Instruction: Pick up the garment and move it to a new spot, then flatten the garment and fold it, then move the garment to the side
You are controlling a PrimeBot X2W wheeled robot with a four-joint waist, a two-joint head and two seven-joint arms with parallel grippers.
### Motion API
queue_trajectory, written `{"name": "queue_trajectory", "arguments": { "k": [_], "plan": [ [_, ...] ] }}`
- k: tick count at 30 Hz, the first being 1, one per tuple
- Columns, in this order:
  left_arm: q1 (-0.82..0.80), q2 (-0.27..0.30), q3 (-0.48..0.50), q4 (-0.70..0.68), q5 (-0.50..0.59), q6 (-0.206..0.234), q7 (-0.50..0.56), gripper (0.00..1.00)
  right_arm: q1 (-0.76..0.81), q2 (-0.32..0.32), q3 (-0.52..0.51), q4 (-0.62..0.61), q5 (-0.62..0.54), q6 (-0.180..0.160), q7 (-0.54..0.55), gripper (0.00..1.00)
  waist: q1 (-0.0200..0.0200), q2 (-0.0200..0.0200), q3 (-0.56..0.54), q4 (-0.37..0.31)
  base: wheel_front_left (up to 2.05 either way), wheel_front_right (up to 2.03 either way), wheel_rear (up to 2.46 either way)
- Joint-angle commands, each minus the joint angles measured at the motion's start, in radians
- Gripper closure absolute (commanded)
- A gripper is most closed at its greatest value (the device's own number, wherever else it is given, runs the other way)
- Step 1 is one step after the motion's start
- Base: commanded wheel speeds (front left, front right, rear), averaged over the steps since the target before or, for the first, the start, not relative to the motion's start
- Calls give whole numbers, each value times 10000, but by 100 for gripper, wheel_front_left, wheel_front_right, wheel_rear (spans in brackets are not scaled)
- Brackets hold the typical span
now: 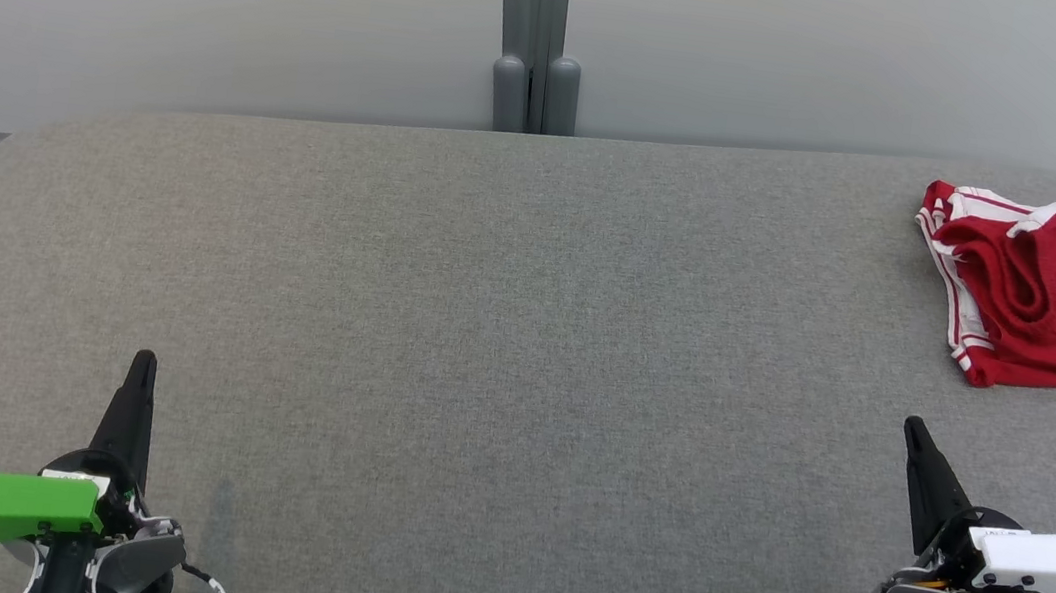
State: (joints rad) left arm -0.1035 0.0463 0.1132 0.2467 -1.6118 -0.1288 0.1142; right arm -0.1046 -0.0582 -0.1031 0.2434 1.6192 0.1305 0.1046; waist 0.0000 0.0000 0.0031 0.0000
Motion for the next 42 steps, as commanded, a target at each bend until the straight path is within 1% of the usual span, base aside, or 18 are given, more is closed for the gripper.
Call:
{"name": "queue_trajectory", "arguments": {
  "k": [1, 42],
  "plan": [
    [-107, 73, 29, -27, -20, -39, 37, 100, -64, 2, -20, 21, 46, 4, 45, 100, 0, 0, 0, 0, 0, 0, 0],
    [-106, 73, 26, -28, -21, -38, 35, 100, -71, 34, -73, 24, -27, 4, 91, 100, 0, 0, 0, 0, 0, 0, 0]
  ]
}}
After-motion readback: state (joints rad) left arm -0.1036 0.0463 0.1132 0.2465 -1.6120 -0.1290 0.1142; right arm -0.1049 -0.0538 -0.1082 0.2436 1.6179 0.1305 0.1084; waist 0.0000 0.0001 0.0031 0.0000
